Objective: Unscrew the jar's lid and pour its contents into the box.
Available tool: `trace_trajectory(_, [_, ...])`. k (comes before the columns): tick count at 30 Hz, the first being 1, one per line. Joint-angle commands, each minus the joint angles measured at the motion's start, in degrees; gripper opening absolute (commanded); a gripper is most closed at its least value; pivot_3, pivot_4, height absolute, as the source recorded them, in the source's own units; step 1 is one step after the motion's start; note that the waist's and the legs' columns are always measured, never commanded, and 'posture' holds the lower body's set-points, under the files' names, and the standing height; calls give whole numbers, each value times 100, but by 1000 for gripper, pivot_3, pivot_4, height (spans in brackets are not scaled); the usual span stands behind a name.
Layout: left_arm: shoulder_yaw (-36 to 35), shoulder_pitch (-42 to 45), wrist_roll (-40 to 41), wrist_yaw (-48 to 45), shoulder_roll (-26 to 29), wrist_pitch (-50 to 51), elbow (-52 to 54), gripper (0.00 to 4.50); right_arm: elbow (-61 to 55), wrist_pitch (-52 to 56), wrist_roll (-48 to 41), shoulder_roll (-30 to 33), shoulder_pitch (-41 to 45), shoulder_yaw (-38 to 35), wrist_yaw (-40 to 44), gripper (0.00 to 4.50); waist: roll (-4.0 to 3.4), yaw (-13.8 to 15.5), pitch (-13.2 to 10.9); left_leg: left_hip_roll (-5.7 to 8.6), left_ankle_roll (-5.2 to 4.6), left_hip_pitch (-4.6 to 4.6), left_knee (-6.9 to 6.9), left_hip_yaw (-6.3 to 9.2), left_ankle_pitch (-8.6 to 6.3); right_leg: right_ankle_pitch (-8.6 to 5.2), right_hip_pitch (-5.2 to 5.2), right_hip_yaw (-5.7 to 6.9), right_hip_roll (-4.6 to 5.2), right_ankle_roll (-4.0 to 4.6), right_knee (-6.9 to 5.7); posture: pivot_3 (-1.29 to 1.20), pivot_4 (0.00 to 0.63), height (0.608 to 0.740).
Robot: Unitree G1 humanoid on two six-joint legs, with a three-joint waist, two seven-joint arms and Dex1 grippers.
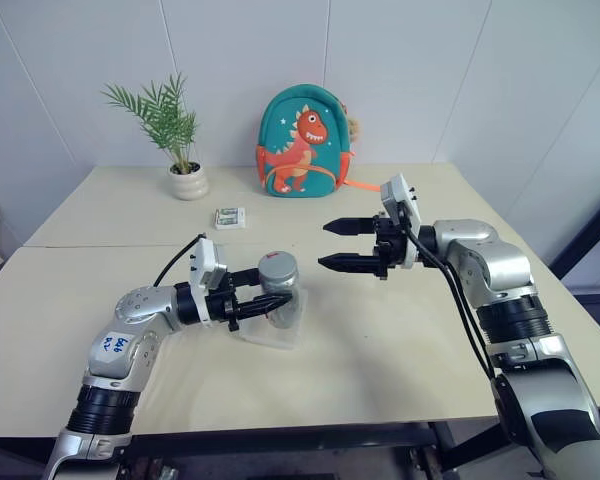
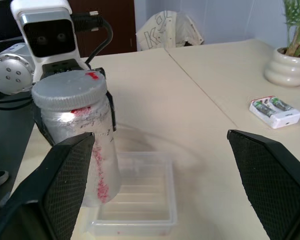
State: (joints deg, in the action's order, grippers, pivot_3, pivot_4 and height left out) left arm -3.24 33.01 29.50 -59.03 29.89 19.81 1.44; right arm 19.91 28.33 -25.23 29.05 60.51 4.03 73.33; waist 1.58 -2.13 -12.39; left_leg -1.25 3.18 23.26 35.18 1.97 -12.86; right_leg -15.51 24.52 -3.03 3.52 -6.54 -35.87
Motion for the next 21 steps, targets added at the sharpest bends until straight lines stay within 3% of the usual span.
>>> trace_trajectory(1, [-75,44,64,-30,10,-126,154,2222,-642,257,-351,-168,76,-152,-61,4472,0,-8,0,0,0,0,0,-1,0,0,0,-1,0,0,0,0,150,740])
trace_trajectory(11, [-42,71,52,-66,4,-108,118,2222,-1608,738,-445,-985,-51,200,-777,4472,0,14,0,-1,0,0,2,-2,0,1,2,-3,-1,-2,-5,0,150,740])
trace_trajectory(21, [-20,93,43,-79,-8,-92,125,2222,-1380,525,-125,-1310,142,544,-1006,4472,0,17,0,-1,0,0,2,-2,0,1,2,-3,-2,-1,-4,0,150,740])
